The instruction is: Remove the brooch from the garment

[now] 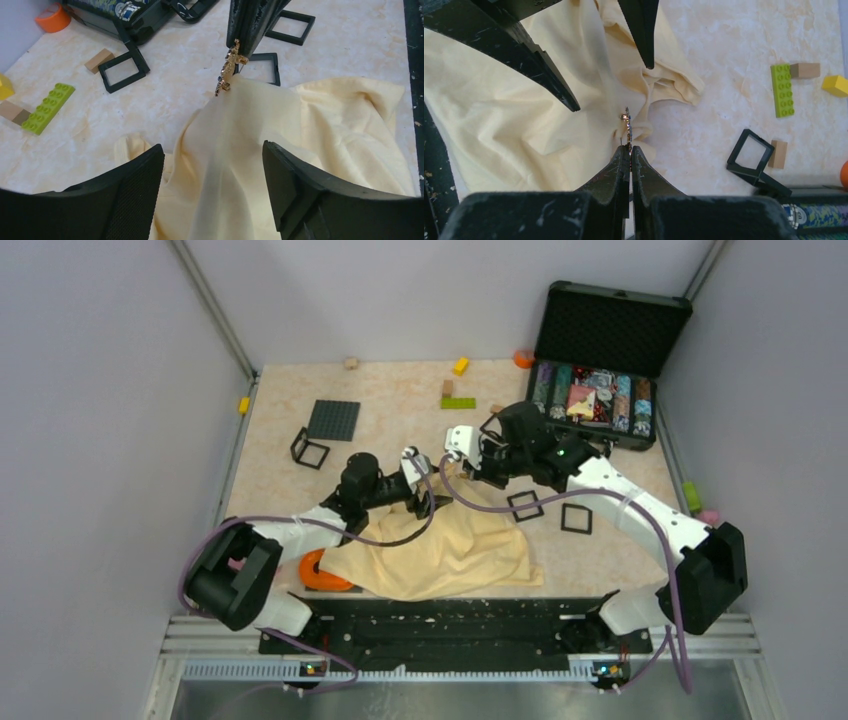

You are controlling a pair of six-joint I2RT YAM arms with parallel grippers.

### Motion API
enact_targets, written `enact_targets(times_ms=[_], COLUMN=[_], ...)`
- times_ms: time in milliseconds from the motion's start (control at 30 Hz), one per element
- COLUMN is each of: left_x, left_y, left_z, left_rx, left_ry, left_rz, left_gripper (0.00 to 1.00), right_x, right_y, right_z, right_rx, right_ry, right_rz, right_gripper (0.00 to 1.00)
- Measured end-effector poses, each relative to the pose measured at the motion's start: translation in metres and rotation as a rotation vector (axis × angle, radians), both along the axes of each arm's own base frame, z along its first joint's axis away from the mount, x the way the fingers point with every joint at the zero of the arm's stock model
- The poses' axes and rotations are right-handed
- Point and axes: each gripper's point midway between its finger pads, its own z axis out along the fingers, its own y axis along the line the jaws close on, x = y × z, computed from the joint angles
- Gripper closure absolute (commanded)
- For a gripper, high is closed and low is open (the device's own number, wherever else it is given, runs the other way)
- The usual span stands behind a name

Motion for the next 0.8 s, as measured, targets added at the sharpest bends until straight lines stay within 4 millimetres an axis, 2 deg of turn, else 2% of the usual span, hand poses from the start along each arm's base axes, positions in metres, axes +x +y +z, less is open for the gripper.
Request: enact_targets(times_ms=[67, 167, 267, 433, 633, 733, 800], left_x=[-0.004, -0.009, -0.008, -0.011, -0.017, -0.019, -0.021], left_y=[0.000, 0.000, -0.001, -0.006, -0.010, -0.011, -0.011], left_z=[-0.001, 0.002, 0.014, 0.035, 0.038, 0.037, 0.036], left_rx=[-0.005, 0.000, -0.016, -0.072, -0.077, -0.074, -0.072], left_ry=[-0.007, -0.047, -0.110, -0.199, -0.207, -0.203, -0.197], left_rz=[-0.009, -0.014, -0.013, -0.049, -0.097, -0.107, -0.120], left_gripper=[0.23, 0.28, 0.33, 0.32, 0.45, 0.44, 0.37], right_x=[-0.002, -0.003, -0.007, -0.019, -0.023, -0.023, -0.023], right_y=[0.001, 0.006, 0.013, 0.021, 0.026, 0.026, 0.026], right_z=[0.000, 0.005, 0.011, 0.013, 0.010, 0.010, 0.010], right_rx=[0.002, 0.016, 0.036, 0.033, 0.027, 0.026, 0.025], right_ry=[0.010, 0.020, 0.025, 0.039, 0.049, 0.050, 0.049], right_rz=[0.008, 0.027, 0.054, 0.093, 0.109, 0.111, 0.110], right_gripper=[1.00, 1.00, 1.00, 1.00, 1.00, 1.00, 1.00])
